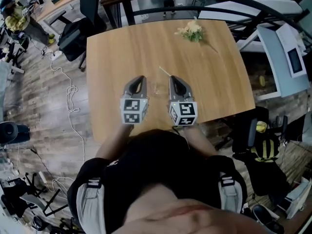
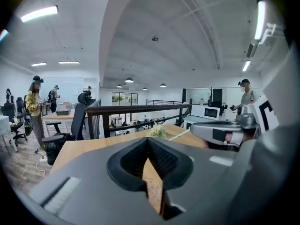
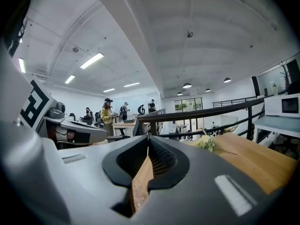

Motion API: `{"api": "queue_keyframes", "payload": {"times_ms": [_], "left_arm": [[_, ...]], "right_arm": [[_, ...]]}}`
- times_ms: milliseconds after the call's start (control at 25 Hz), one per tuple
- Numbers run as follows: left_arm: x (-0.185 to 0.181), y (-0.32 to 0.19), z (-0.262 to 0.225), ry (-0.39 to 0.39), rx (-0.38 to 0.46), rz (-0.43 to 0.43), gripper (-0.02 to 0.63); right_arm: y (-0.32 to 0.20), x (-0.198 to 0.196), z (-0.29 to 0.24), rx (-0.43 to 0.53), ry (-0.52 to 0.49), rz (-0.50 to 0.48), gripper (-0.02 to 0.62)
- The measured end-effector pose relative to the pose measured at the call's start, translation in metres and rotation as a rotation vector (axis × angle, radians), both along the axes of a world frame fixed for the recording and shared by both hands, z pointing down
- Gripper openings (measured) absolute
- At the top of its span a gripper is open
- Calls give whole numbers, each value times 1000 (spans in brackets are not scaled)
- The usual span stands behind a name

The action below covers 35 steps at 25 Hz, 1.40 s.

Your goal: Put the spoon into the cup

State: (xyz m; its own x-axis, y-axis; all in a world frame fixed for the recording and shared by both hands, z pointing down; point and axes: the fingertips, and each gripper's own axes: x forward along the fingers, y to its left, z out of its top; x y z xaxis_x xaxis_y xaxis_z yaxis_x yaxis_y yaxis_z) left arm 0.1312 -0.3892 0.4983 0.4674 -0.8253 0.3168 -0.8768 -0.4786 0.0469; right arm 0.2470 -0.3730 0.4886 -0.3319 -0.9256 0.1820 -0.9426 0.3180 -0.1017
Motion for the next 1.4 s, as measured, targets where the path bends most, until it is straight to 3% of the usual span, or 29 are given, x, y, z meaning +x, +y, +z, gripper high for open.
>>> {"api": "queue_keyframes", "payload": {"times_ms": [800,1400], "left_arm": [[-15,-20,30,-28,-84,-56,12],[-61,-14,48,-34,-119,-80,12]], "right_arm": [[-12,-15,67,-185,28,-118,6],[-6,-60,111,-289,55,-165,6]]}}
